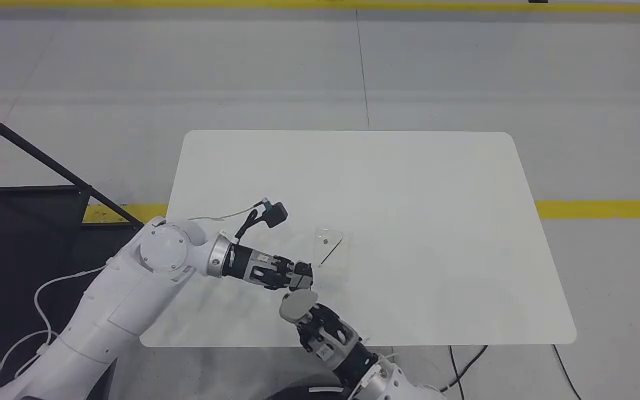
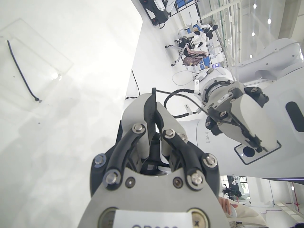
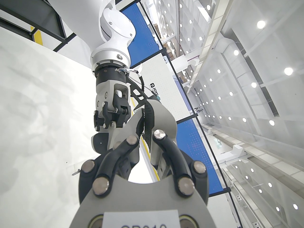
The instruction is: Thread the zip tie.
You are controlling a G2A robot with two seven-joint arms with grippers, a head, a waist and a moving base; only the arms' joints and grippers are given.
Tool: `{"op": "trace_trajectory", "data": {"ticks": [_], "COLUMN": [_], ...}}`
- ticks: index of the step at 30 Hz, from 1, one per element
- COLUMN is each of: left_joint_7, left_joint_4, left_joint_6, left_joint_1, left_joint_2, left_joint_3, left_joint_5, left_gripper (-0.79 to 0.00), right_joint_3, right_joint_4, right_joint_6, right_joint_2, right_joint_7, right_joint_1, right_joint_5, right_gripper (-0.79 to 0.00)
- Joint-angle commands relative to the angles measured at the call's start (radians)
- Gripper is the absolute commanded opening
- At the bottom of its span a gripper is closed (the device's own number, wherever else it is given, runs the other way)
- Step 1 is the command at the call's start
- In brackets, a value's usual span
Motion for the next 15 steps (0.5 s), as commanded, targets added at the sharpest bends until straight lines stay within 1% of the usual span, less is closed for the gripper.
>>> {"op": "trace_trajectory", "data": {"ticks": [1,7,15], "left_joint_7": [0.002,0.007,0.042], "left_joint_4": [-0.002,-0.014,-0.038], "left_joint_6": [-0.003,-0.021,-0.057], "left_joint_1": [0.000,0.007,0.028], "left_joint_2": [0.000,0.001,0.007], "left_joint_3": [-0.003,-0.016,-0.035], "left_joint_5": [0.002,0.017,0.061], "left_gripper": [-0.785,-0.785,-0.785], "right_joint_3": [0.003,0.006,0.008], "right_joint_4": [-0.002,-0.007,-0.008], "right_joint_6": [-0.010,-0.028,-0.028], "right_joint_2": [0.002,0.007,0.011], "right_joint_7": [-0.005,-0.006,0.000], "right_joint_1": [-0.001,-0.002,-0.001], "right_joint_5": [0.000,-0.002,0.006], "right_gripper": [-0.785,-0.785,-0.785]}}
